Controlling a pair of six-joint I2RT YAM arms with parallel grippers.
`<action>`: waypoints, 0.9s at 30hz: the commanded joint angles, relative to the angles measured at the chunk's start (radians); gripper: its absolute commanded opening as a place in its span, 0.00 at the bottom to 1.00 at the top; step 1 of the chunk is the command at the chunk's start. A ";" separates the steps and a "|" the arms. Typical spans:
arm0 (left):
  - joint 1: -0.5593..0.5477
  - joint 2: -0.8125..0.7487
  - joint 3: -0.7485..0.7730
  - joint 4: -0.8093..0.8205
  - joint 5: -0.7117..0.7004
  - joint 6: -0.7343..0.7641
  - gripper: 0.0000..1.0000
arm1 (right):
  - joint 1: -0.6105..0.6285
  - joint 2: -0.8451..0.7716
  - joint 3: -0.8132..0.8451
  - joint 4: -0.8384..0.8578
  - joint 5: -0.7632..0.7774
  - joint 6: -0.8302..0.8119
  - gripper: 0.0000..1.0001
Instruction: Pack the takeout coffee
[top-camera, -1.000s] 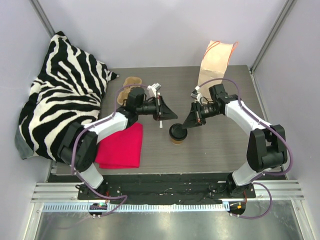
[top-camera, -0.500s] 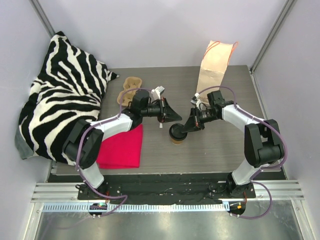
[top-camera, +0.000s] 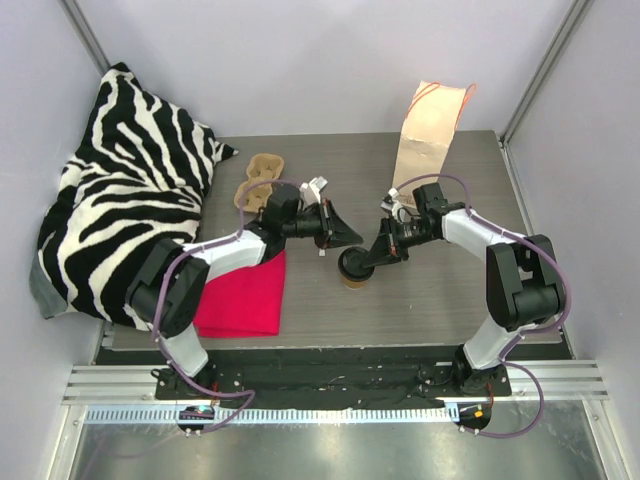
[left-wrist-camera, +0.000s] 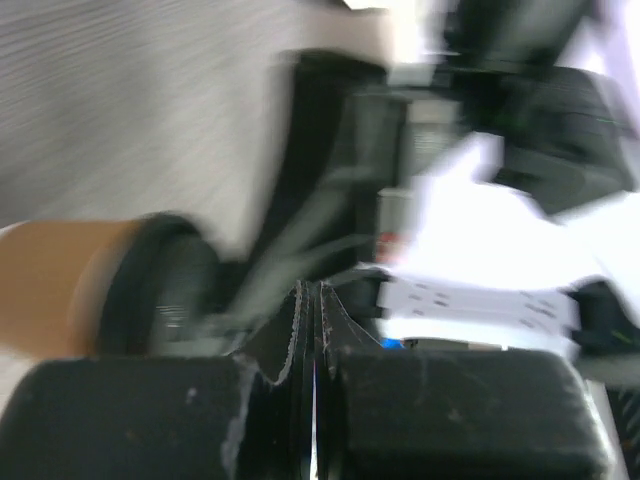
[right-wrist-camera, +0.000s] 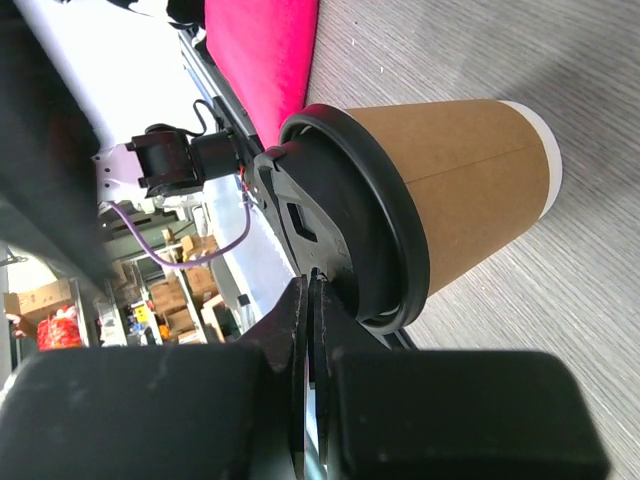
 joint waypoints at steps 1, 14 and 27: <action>0.023 0.097 -0.074 -0.077 -0.079 0.049 0.00 | 0.006 0.033 0.018 -0.016 0.102 -0.047 0.01; 0.060 -0.007 -0.056 -0.024 -0.006 0.033 0.00 | 0.012 0.021 0.032 -0.051 0.177 -0.085 0.01; 0.020 0.092 0.018 -0.072 -0.051 0.022 0.00 | 0.044 -0.001 0.050 -0.058 0.139 -0.094 0.01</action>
